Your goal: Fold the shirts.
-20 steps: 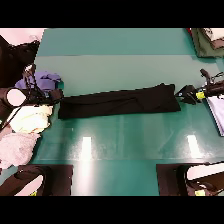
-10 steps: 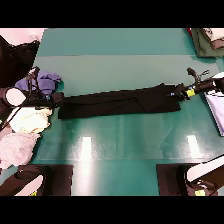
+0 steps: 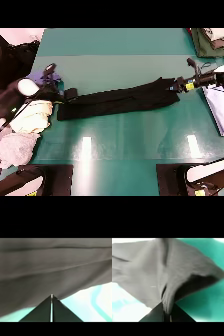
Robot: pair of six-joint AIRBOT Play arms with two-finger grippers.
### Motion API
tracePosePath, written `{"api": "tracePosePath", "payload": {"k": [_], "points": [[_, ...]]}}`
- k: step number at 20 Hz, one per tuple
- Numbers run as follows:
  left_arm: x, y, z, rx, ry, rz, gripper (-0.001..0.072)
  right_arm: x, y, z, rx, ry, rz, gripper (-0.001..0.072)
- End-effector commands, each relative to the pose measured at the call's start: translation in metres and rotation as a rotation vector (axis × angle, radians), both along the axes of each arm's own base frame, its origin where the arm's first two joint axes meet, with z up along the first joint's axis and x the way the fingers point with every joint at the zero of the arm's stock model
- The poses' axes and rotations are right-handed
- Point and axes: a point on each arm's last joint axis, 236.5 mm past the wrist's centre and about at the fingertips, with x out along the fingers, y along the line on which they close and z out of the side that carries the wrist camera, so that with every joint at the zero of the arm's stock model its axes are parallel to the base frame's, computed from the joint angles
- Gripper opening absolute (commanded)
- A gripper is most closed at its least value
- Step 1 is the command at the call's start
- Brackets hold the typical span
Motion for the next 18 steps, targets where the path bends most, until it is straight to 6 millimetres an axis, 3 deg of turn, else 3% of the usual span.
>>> {"api": "tracePosePath", "payload": {"k": [1, 5, 8, 12, 18], "points": [[0.025, -0.076, -0.004, -0.021, -0.031, -0.156, 0.0025, 0.002, 0.036, 0.07, 0.07, -0.135, 0.015, 0.0016], [0.047, -0.157, -0.044, -0.008, 0.018, -0.299, 0.0025, -0.008, 0.091, 0.144, 0.14, -0.281, 0.05, 0.0017], [0.057, -0.188, -0.072, -0.001, 0.05, -0.345, 0.0025, -0.02, 0.126, 0.174, 0.16, -0.342, 0.083, 0.0016], [0.062, -0.184, -0.092, 0.036, 0.077, -0.355, 0.0025, -0.031, 0.163, 0.199, 0.161, -0.398, 0.15, 0.0016], [0.07, -0.166, -0.071, 0.103, 0.054, -0.388, 0.0025, -0.037, 0.201, 0.212, 0.105, -0.417, 0.273, 0.0016]]}}
